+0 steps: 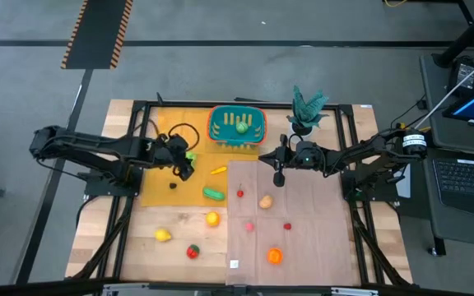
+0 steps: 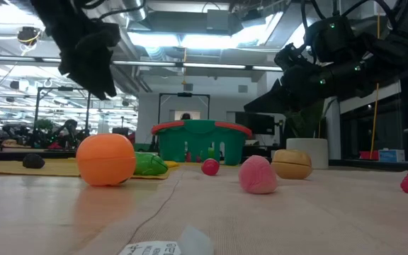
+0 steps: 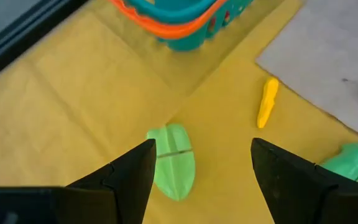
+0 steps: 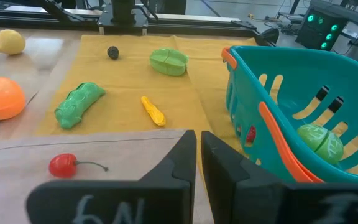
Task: Pick and placing Produce into tupperware
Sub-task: Put the green starfruit into the blue basket
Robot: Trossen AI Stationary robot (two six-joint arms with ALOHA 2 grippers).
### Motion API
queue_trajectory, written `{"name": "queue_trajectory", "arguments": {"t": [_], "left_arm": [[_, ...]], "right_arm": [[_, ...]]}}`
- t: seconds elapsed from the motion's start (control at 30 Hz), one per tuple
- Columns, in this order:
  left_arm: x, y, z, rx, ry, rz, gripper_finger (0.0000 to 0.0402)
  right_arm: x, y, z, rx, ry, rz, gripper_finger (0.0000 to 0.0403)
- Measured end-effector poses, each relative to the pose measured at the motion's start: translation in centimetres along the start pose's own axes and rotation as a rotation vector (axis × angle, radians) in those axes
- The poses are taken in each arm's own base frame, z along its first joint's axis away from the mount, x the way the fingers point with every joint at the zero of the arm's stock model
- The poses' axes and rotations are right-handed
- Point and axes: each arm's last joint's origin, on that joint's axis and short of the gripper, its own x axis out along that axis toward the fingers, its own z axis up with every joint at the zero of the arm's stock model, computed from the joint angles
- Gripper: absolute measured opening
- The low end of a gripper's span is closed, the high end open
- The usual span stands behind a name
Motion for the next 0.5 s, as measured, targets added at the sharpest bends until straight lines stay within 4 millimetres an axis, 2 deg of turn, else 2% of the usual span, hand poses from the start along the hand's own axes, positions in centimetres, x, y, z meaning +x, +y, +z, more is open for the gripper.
{"name": "queue_trajectory", "arguments": {"t": [0.27,0.5], "left_arm": [[1.6,-1.5,-0.1,-0.039,0.183,0.169,0.0253],[2.6,-1.8,-0.3,-0.017,0.221,0.2,0.0253]], "right_arm": [[0.0,0.0,0.0,0.0,0.0,0.0,0.0028],[0.0,0.0,0.0,0.003,0.002,0.0,0.0028]]}}
